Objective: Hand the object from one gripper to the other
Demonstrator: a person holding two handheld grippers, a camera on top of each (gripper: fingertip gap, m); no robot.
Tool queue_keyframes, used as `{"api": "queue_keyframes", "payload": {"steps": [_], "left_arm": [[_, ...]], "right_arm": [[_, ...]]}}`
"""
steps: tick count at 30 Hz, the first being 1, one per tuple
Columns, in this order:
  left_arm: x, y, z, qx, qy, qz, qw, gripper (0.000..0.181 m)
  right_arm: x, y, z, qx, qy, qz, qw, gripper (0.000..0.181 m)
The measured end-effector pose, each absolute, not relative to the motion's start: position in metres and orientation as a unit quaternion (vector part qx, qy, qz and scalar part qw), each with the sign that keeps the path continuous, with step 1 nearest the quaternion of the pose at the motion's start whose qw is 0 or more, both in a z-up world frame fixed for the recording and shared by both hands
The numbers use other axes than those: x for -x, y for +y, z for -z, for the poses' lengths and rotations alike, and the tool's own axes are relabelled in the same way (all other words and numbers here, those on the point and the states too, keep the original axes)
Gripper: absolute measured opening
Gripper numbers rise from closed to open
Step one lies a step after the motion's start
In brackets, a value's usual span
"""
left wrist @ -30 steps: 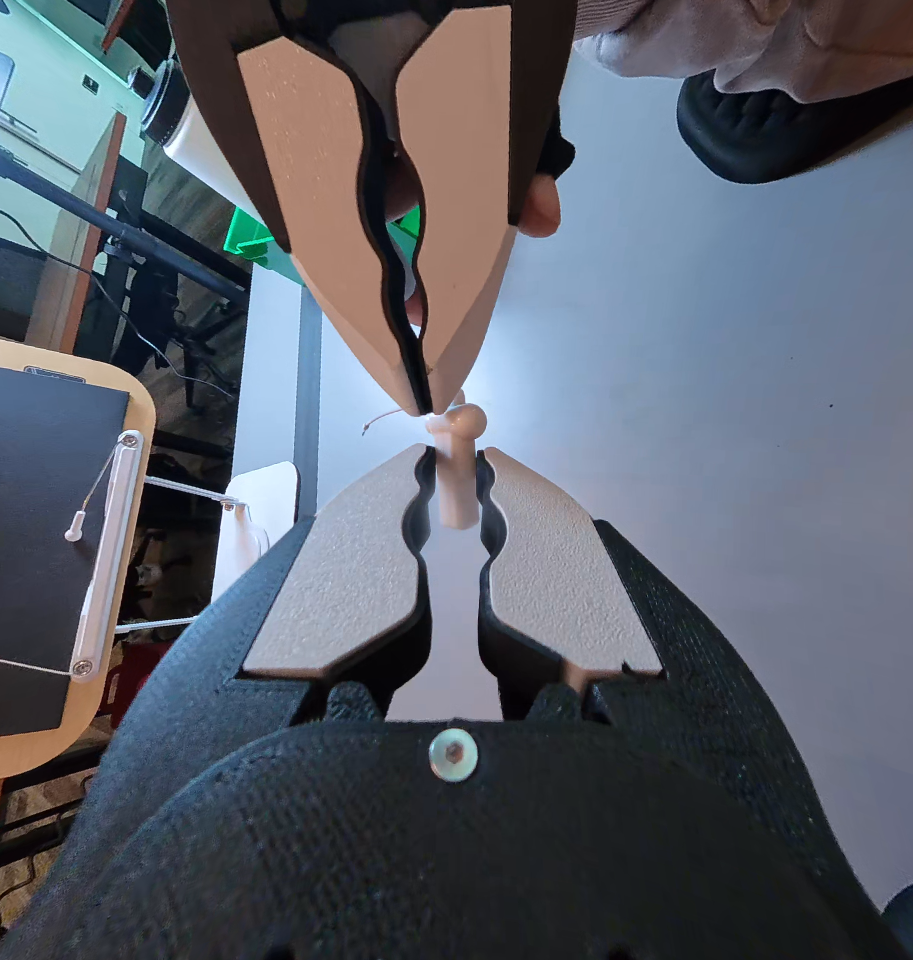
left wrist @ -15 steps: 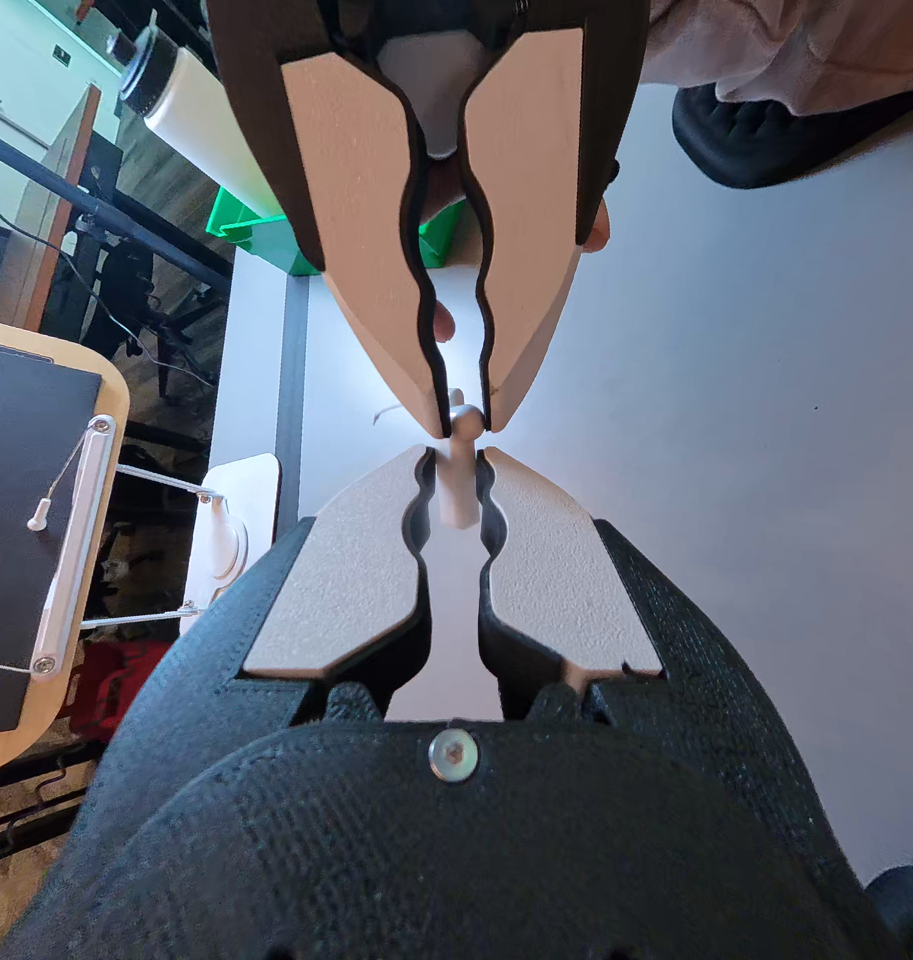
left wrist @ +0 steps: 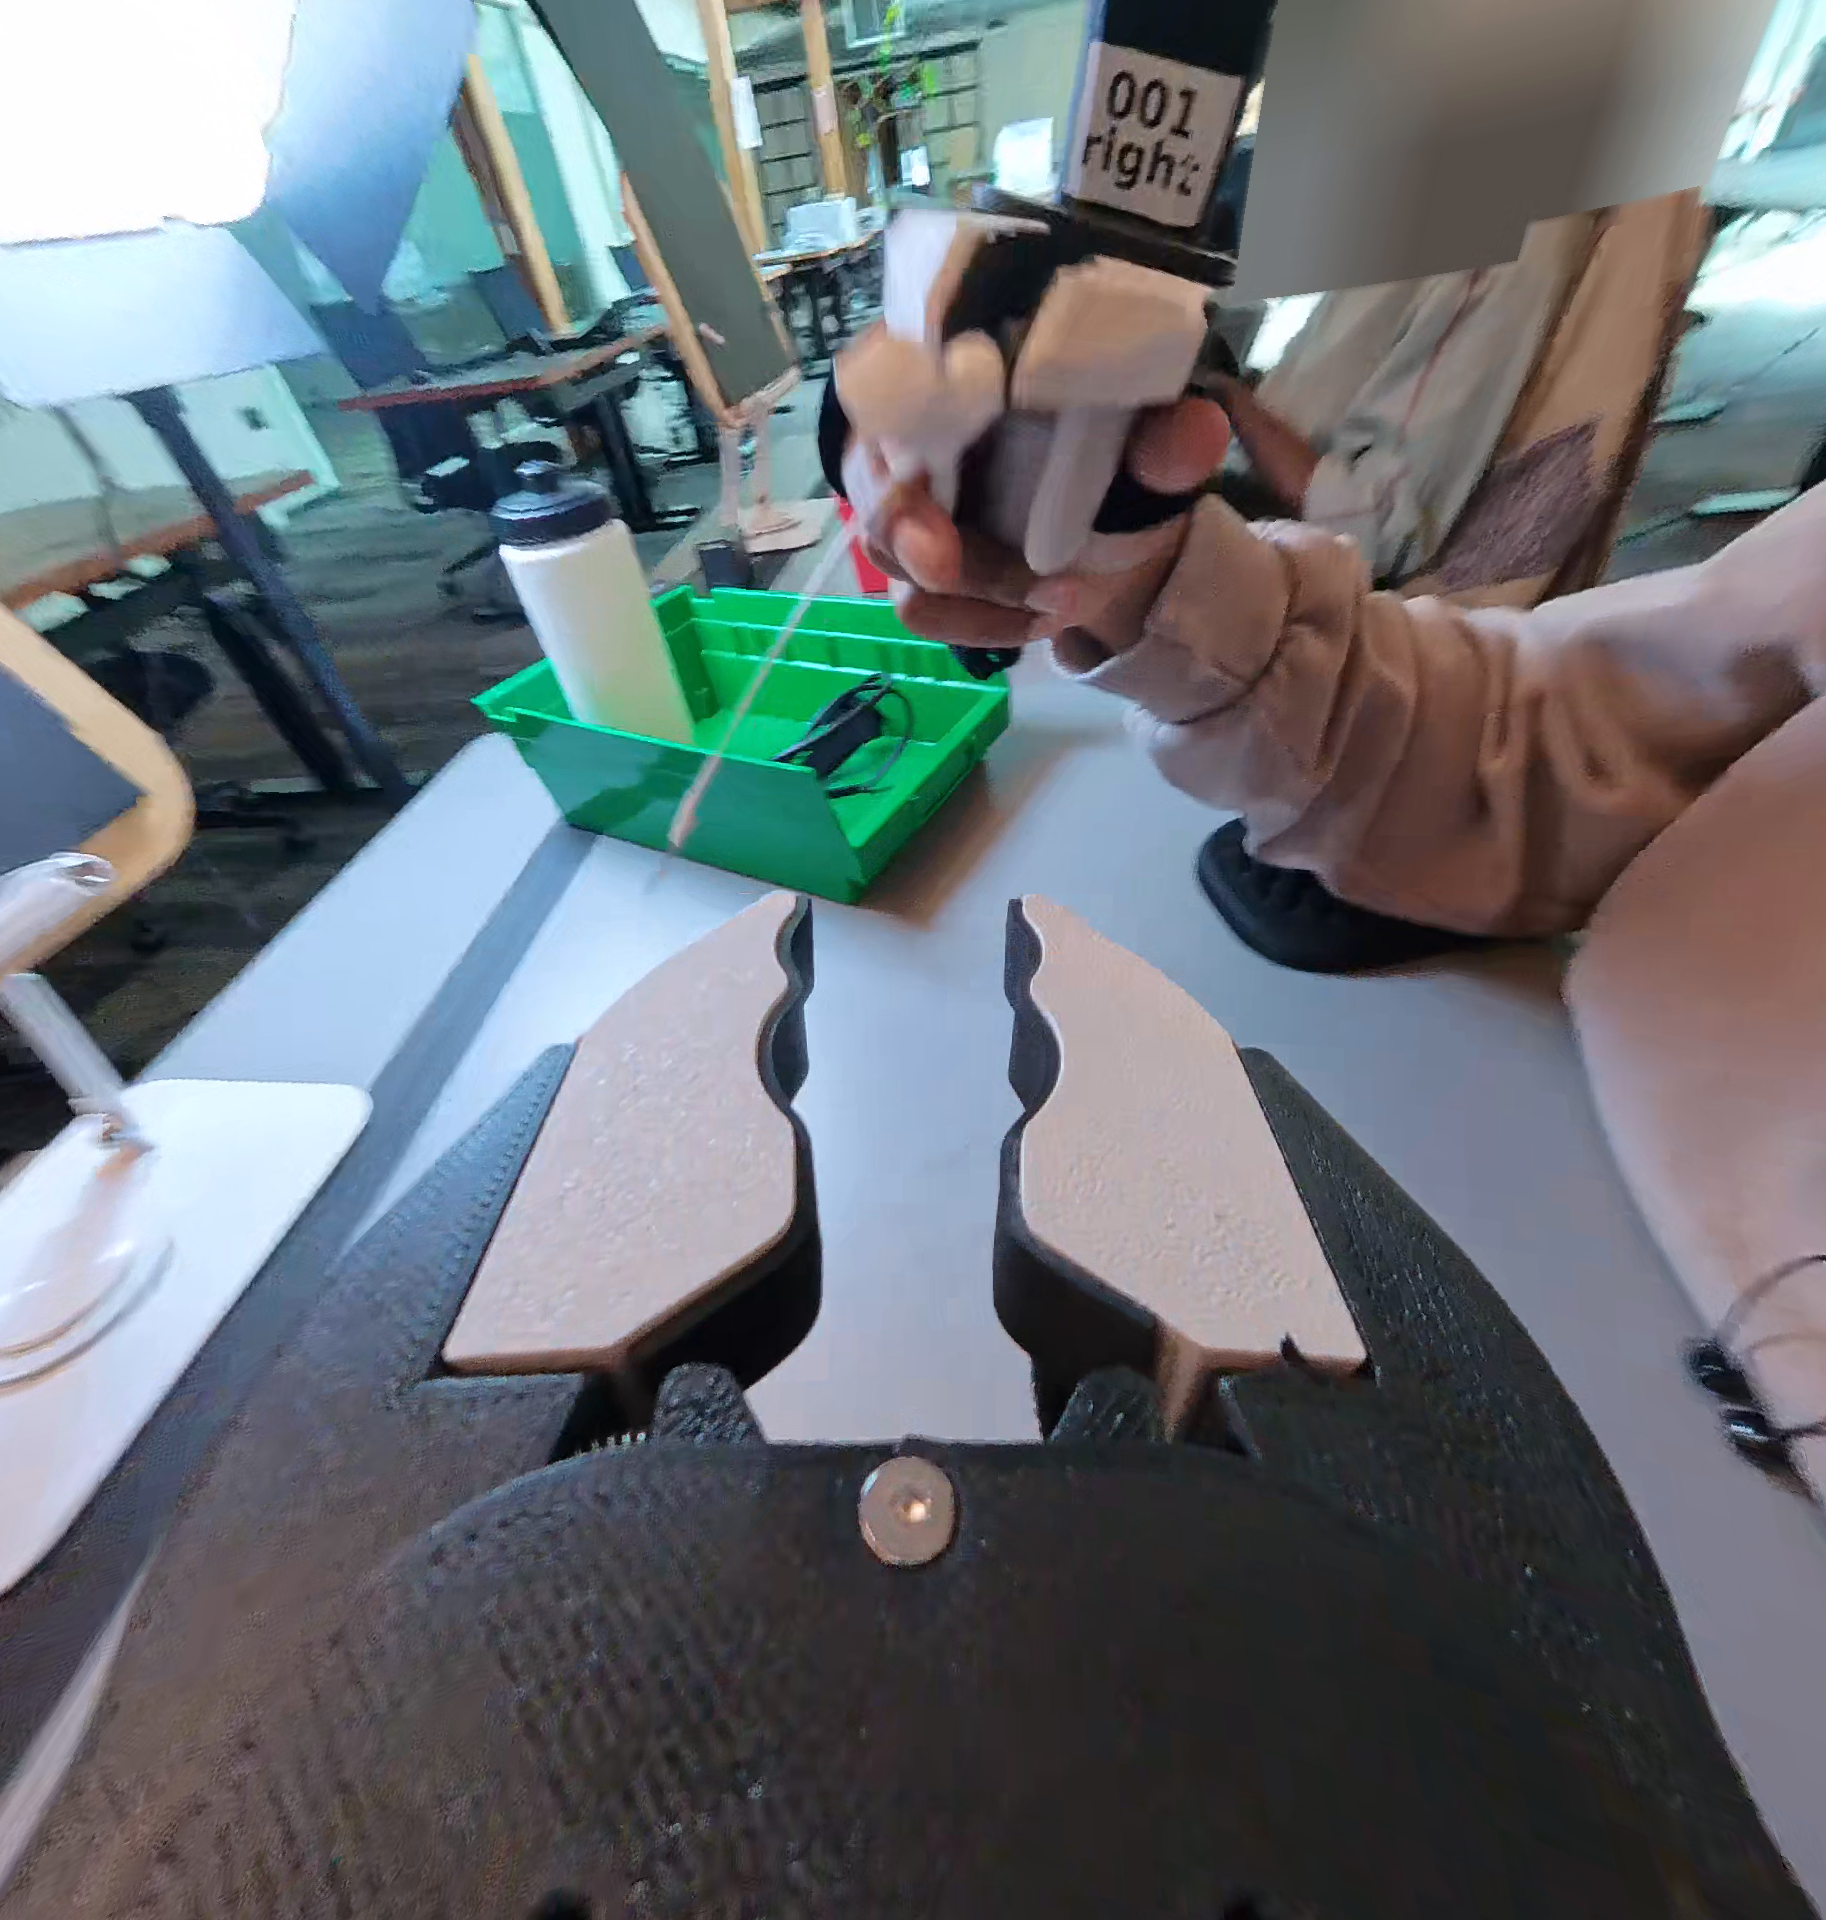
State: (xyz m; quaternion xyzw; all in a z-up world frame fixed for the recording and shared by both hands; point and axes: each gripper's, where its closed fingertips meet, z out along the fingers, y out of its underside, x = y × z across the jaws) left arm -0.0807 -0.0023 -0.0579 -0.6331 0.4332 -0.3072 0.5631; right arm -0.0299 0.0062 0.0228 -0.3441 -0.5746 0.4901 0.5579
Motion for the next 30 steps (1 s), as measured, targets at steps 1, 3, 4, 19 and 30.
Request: {"api": "queue_keyframes", "payload": {"steps": [1, 3, 4, 19, 30], "left_arm": [[0.076, -0.008, 0.062, 0.63, 0.436, 0.345, 0.542, 0.034], [0.059, -0.025, 0.068, 0.611, 0.449, 0.428, 0.491, 0.029], [0.049, -0.033, 0.069, 0.598, 0.457, 0.457, 0.474, 0.028], [0.042, -0.012, 0.004, 0.426, 0.185, 0.678, 0.569, 0.045], [0.047, -0.016, -0.004, 0.461, 0.257, 0.522, 0.67, 0.024]], "right_arm": [[0.025, 0.008, -0.031, 0.338, -0.552, -0.514, 0.563, 0.011], [0.018, 0.009, -0.046, 0.322, -0.511, -0.563, 0.564, 0.011], [0.015, 0.009, -0.051, 0.314, -0.491, -0.588, 0.562, 0.011], [0.025, -0.028, -0.045, 0.227, -0.422, -0.799, 0.363, 0.01], [0.043, -0.024, -0.023, 0.255, -0.419, -0.808, 0.325, 0.01]]}}
